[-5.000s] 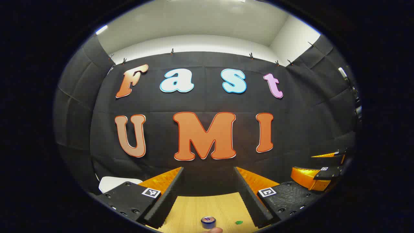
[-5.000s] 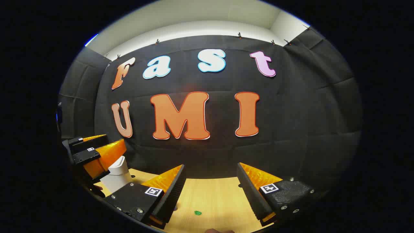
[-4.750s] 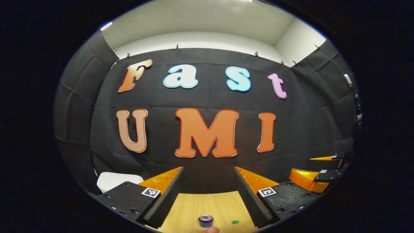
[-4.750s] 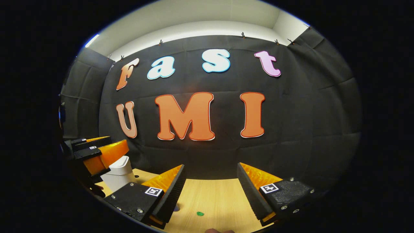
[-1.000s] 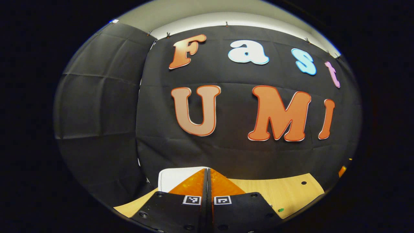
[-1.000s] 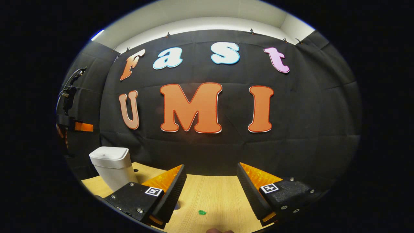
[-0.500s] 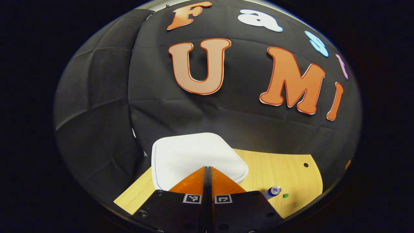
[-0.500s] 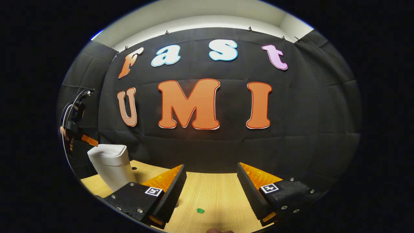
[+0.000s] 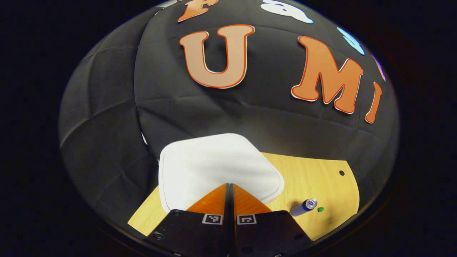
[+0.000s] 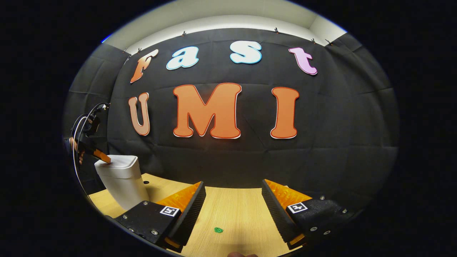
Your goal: Press the lid of the desktop garbage bin to open it, pick up the crumpled paper on the desktop and throw it into the bin, then pick up the pop can on the desktop and drop it into the bin, and finally close the garbage bin lid.
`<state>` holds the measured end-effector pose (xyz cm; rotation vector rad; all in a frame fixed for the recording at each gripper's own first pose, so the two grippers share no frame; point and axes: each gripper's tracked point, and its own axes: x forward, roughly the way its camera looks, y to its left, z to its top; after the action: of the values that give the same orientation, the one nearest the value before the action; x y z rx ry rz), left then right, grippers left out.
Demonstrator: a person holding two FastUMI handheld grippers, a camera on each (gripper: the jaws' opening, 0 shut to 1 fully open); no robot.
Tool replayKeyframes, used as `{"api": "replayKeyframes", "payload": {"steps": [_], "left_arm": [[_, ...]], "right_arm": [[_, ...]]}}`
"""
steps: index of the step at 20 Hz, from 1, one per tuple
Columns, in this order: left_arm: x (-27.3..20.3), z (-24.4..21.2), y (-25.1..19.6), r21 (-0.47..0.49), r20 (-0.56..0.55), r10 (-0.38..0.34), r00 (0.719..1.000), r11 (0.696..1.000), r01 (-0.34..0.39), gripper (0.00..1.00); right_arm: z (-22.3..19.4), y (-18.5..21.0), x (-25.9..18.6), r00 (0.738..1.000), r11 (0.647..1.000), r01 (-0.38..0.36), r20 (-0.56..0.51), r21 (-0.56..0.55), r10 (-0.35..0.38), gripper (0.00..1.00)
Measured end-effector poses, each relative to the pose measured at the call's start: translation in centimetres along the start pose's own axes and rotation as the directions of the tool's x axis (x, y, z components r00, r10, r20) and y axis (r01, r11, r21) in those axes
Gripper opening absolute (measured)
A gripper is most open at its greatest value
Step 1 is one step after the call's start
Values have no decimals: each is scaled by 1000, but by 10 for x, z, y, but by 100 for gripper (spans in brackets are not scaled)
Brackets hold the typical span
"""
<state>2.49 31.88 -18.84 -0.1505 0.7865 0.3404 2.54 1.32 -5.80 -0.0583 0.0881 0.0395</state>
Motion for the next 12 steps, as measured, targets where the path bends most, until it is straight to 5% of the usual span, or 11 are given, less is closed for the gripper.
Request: {"api": "replayKeyframes", "payload": {"steps": [12], "left_arm": [[1,9,3,-27,-1,49,999,998,-49,0]], "right_arm": [[-5,-6,-3,1000,1000,-13,-12,1,13,94]]}}
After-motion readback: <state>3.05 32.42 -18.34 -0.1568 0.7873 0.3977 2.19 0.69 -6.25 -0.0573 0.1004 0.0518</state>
